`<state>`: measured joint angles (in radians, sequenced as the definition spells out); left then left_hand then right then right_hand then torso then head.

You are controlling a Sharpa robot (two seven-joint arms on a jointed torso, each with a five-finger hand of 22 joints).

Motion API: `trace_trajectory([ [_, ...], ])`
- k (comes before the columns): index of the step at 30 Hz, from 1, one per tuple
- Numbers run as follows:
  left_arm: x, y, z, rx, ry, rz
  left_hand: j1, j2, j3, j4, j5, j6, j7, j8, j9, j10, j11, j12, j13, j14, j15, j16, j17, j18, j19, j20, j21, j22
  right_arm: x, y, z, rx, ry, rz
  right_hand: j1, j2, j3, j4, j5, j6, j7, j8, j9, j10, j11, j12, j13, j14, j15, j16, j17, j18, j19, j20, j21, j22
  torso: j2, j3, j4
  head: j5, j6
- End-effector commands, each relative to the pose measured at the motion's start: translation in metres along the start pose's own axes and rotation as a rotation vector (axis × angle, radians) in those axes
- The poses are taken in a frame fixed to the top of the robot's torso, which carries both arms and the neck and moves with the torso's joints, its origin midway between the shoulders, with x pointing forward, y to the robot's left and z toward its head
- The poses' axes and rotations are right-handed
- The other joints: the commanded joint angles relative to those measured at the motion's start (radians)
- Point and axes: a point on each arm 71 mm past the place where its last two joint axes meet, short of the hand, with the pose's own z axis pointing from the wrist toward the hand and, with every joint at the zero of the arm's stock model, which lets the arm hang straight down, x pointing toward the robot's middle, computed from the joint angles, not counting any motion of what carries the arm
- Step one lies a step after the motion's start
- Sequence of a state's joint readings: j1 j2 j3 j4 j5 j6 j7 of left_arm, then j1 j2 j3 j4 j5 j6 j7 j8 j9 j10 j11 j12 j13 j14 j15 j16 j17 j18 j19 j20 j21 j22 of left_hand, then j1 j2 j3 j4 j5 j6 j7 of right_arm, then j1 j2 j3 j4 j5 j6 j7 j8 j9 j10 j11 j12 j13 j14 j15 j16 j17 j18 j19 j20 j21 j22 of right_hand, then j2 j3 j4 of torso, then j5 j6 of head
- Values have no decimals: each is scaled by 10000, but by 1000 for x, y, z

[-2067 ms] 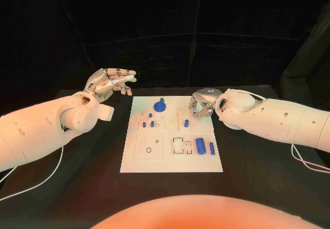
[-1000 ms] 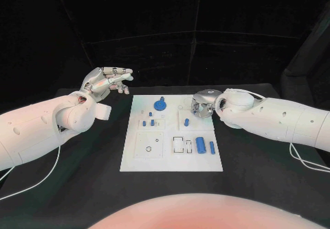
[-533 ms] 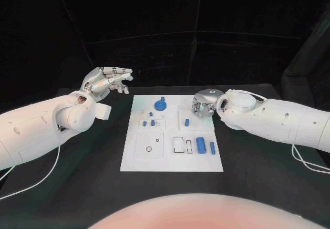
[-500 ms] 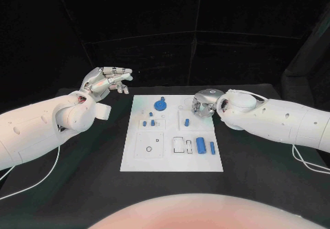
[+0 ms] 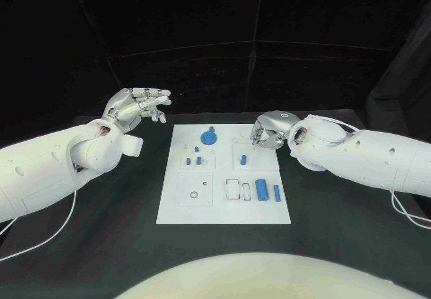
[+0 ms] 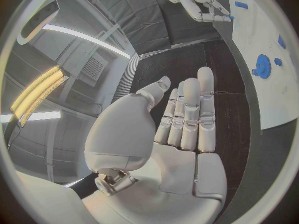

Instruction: Assemble the parts on the task board

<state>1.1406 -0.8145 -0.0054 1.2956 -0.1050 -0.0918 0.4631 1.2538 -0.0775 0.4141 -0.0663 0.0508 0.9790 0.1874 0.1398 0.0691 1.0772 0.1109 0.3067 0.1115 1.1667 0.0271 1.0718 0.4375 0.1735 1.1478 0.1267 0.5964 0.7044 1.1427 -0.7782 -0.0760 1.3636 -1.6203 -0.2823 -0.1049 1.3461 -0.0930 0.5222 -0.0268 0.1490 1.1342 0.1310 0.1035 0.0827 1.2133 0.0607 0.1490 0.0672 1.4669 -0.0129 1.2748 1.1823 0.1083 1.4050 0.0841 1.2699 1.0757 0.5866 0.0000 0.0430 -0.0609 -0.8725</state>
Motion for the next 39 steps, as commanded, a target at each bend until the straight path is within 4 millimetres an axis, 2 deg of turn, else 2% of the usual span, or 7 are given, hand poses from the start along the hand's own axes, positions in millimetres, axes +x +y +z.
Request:
trace_trajectory([
  [1, 0, -2, 0, 79, 5, -67, 125, -14, 13, -65, 46, -33, 10, 44, -11, -45, -7, 44, 11, -88, 3, -7, -13, 98, 77, 16, -61, -17, -12, 10, -3, -276, -649, 631, 43, -43, 42, -69, 70, 93, 13, -43, -2, 74, 18, -71, -17, 441, -89, 39, -20, -109, 41, -10, 49, 16, 22, 4, 7, 63, -2],
  [11, 4, -1, 2, 84, 135, -133, 181, 4, 27, -100, 47, -44, 14, 52, -12, -71, -6, 79, 13, -93, 2, -4, -34, 98, 89, 11, -72, -29, -20, 66, -6, -1841, -893, 1528, 52, -50, 129, -147, 271, 74, 41, -98, -16, 92, 36, -159, -14, 437, -80, 81, -6, -110, 34, -8, 70, 33, 22, 4, 17, 284, -2],
  [20, 13, -1, 5, 74, 320, -223, 185, 0, 24, -105, 45, -44, 15, 54, -12, -75, -5, 86, 14, -94, 2, -4, -38, 98, 90, 11, -74, -31, -10, 118, 8, -2935, -19, 1707, 56, -52, 136, -161, 286, 74, 45, -103, -17, 96, 38, -168, -12, 435, -79, 77, -17, -107, 27, -8, 63, 18, 16, -21, 37, 521, -2],
  [26, 17, -1, 7, 80, 410, -263, 183, -7, 17, -107, 43, -44, 18, 57, -12, -79, -2, 95, 14, -96, 3, -4, -42, 97, 92, 11, -77, -33, 6, 130, 12, -3143, 480, 1329, 67, -61, 143, -184, 297, 70, 48, -111, -19, 99, 39, -179, -11, 432, -78, 75, -26, -105, 21, -7, 58, 9, 3, -26, 5, 692, -2],
  [30, 19, -1, 8, 81, 452, -283, 165, -10, 0, -99, 41, -45, 23, 63, -11, -86, 4, 113, 16, -98, 6, -3, -51, 95, 96, 12, -82, -39, 19, 136, 13, -3282, 749, 995, 67, -75, 140, -198, 298, 69, 51, -116, -20, 103, 41, -186, -10, 431, -77, 77, -29, -106, 21, -7, 64, 17, -6, 1, -22, 776, -2],
  [35, 22, -1, 9, 92, 512, -312, 162, -17, -7, -99, 40, -46, 23, 65, -11, -89, 5, 119, 17, -98, 8, -2, -54, 94, 97, 12, -85, -41, 32, 142, 15, -3389, 938, 665, 70, -82, 140, -208, 300, 69, 51, -118, -20, 106, 41, -189, -9, 431, -77, 82, -24, -107, 21, -6, 66, 20, -14, 9, -42, 810, -2],
  [39, 23, -1, 10, 99, 554, -333, 73, -17, -78, -40, 38, -58, 30, 81, -12, -116, 14, 175, 22, -100, 21, 7, -81, 88, 106, 22, -108, -63, 40, 146, 17, -3437, 1062, 501, 71, -85, 140, -212, 301, 70, 52, -118, -20, 107, 41, -190, -8, 431, -77, 84, -23, -107, 21, -6, 66, 20, -22, -11, -15, 835, -2],
])
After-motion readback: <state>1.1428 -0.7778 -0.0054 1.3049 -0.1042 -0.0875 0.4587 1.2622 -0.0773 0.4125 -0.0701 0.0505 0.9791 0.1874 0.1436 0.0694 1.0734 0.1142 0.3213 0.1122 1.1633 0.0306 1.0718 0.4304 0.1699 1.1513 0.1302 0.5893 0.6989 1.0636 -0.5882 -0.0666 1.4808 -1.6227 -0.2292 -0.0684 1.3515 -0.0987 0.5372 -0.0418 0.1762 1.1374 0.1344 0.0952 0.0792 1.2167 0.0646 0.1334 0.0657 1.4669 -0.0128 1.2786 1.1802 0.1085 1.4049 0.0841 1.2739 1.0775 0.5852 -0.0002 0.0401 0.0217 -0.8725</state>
